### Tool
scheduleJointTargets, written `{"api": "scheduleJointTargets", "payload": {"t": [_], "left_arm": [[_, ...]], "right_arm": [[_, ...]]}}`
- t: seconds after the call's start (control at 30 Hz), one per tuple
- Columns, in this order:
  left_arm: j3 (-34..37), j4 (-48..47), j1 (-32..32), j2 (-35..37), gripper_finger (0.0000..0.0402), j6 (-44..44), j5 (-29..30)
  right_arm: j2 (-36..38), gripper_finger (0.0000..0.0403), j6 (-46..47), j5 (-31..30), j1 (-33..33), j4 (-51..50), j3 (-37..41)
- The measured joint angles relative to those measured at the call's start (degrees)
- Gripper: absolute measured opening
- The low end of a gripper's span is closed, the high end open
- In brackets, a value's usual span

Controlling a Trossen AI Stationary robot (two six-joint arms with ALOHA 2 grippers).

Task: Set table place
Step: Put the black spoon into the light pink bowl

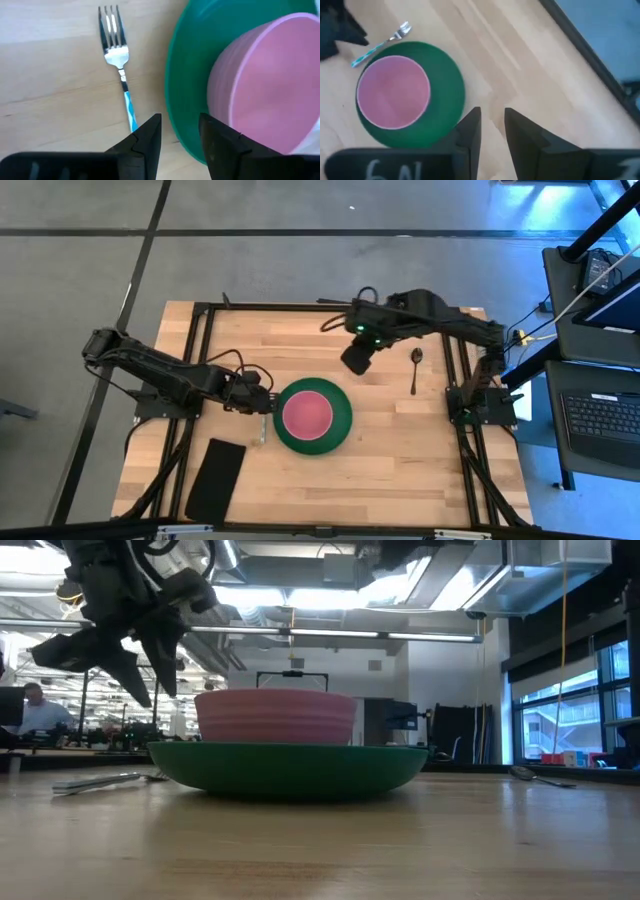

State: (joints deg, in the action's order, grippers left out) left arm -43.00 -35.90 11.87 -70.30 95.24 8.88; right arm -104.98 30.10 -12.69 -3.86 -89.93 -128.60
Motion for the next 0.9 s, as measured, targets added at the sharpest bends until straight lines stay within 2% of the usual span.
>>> {"api": "scheduleJointTargets", "payload": {"t": [0.17,0.37,0.47,0.6,0.73,0.9], "left_arm": [[-0.02,-0.04,-1.10,1.05,0.0124,-4.02,0.02],[-0.02,-0.19,-2.58,0.98,0.0124,-5.90,0.00],[-0.02,-0.22,-3.60,0.98,0.0124,-6.39,0.01],[-0.02,-0.19,-5.20,0.98,0.0124,-11.09,0.00],[-0.02,-0.15,-6.81,0.97,0.0124,-11.86,-0.20],[-0.02,-0.13,-8.03,0.96,0.0124,-11.89,-0.86]], "right_arm": [[9.61,0.0089,13.37,-5.44,1.19,-0.02,15.58],[23.88,0.0090,37.52,-4.96,2.13,-0.27,40.82],[29.44,0.0090,46.77,-4.59,2.37,1.77,51.67],[34.01,0.0090,50.27,-4.85,2.29,11.57,64.76],[35.33,0.0090,50.66,-4.10,2.29,24.35,76.24],[35.29,0.0090,50.86,1.42,2.06,35.95,87.50]]}}
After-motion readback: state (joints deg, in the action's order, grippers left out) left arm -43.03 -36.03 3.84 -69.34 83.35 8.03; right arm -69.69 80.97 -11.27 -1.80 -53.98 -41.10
